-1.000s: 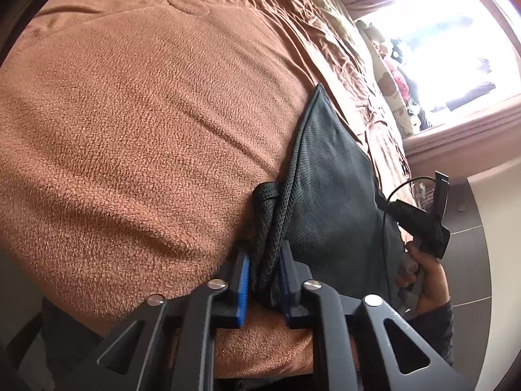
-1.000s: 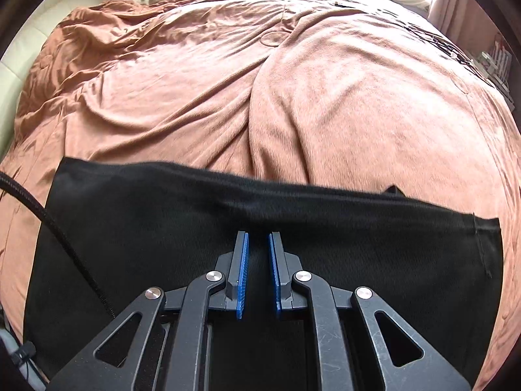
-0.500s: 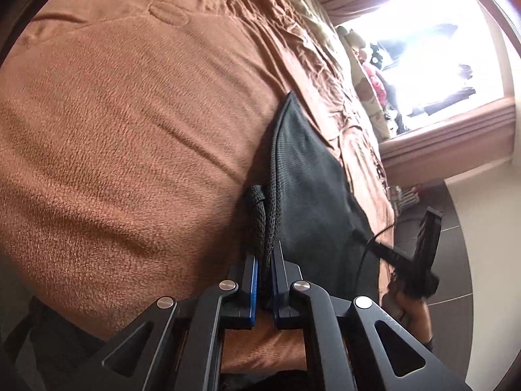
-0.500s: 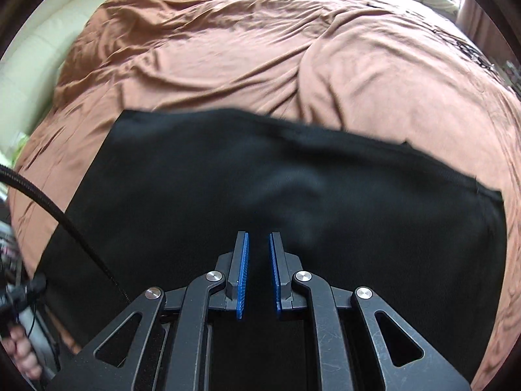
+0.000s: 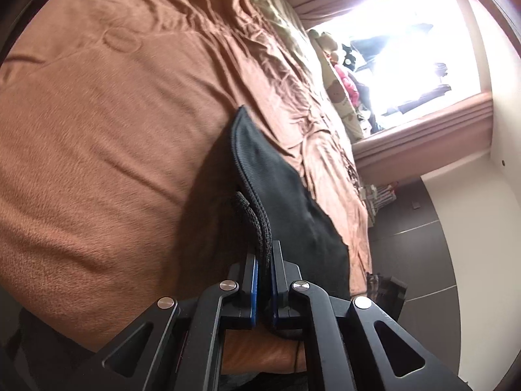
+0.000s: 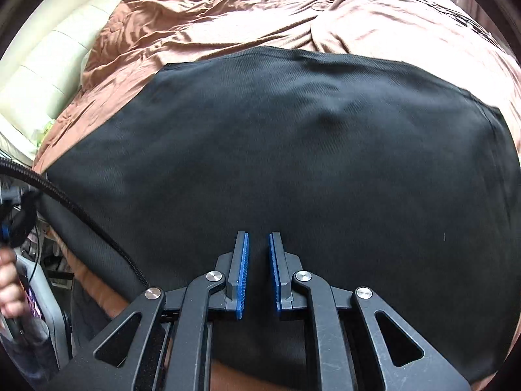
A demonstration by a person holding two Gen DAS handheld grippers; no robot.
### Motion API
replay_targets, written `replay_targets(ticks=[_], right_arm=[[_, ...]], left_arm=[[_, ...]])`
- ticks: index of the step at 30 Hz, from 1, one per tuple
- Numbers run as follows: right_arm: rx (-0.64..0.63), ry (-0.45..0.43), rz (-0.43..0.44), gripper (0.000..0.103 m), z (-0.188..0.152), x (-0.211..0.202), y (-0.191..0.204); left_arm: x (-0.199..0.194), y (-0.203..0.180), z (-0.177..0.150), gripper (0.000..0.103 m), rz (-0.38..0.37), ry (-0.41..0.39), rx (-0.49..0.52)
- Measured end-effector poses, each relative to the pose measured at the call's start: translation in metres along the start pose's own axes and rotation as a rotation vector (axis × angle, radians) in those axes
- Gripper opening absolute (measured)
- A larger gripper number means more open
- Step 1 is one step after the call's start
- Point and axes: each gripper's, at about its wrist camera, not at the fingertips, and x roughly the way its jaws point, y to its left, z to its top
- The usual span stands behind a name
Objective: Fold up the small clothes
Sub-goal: 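Lift the gripped edges with both tools and fold them across the shirt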
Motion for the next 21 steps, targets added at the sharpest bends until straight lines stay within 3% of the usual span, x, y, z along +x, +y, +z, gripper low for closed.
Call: replay_targets(ticks=[13, 21], right_arm=[[0.046, -0.066, 0.051, 0.010, -0.060, -0.040, -0.002], [0.047, -0.205, 0.027, 0.010, -0.077, -0.098, -0.030]], left_arm=[[0.010, -0.068, 0.015, 0.005, -0.084, 0.018, 0.091], [0.030, -0.125, 0.013, 0.005, -0.146, 0.058, 0.175]])
